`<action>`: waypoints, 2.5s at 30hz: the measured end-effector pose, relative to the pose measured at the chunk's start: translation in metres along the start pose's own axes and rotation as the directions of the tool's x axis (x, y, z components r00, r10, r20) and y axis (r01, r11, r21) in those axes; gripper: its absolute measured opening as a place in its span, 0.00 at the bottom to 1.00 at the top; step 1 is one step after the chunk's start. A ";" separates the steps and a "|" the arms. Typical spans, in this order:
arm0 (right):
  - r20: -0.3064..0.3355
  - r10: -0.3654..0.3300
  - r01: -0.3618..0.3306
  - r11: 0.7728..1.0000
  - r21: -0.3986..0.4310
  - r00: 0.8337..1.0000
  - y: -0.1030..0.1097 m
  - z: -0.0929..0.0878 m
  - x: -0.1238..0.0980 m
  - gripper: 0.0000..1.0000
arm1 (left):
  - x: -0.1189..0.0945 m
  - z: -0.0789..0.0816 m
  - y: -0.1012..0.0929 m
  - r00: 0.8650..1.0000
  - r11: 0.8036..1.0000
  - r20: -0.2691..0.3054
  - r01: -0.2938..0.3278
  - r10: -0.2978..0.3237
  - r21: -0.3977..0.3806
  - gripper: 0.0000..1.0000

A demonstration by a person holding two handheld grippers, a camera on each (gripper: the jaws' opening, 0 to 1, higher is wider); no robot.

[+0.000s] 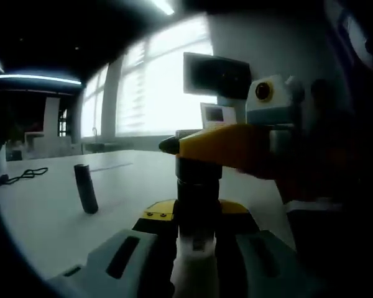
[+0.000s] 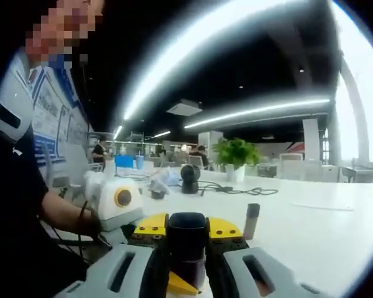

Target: Pick up cosmetic bottle twist off cap place on table pick up cap screw tight cap place on table

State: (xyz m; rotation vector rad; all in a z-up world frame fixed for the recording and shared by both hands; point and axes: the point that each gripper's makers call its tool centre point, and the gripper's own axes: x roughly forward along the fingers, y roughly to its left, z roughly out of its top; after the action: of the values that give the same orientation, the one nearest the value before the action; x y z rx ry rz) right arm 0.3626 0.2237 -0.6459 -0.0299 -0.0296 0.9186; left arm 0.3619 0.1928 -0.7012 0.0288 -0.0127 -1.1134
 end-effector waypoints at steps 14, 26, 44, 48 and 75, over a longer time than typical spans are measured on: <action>0.006 0.163 -0.163 0.987 -0.008 0.987 0.007 0.001 0.000 0.15 | 0.000 0.000 -0.003 1.000 1.000 0.002 0.013 -0.013 0.006 0.12; 0.007 0.299 -0.299 0.954 0.011 0.954 0.012 0.000 0.000 0.15 | -0.001 0.000 -0.004 1.000 1.000 0.000 0.021 -0.021 -0.002 0.13; 0.004 0.542 -0.542 0.840 -0.005 0.840 0.026 0.002 -0.003 0.15 | -0.001 0.001 -0.007 0.999 0.999 0.002 0.033 -0.033 0.006 0.13; 0.001 0.601 -0.601 0.800 -0.002 0.800 0.029 0.002 -0.004 0.15 | 0.000 0.001 -0.008 0.999 0.999 0.002 0.038 -0.038 0.004 0.13; 0.002 0.808 -0.808 0.588 0.042 0.589 0.042 0.002 -0.011 0.15 | -0.001 0.000 -0.013 0.997 0.997 0.002 0.075 -0.075 -0.009 0.13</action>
State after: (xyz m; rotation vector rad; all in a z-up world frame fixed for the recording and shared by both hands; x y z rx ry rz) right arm 0.3225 0.2404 -0.6454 -0.0133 0.0235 1.8593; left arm 0.3501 0.1877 -0.7012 0.0209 -0.0082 -1.1887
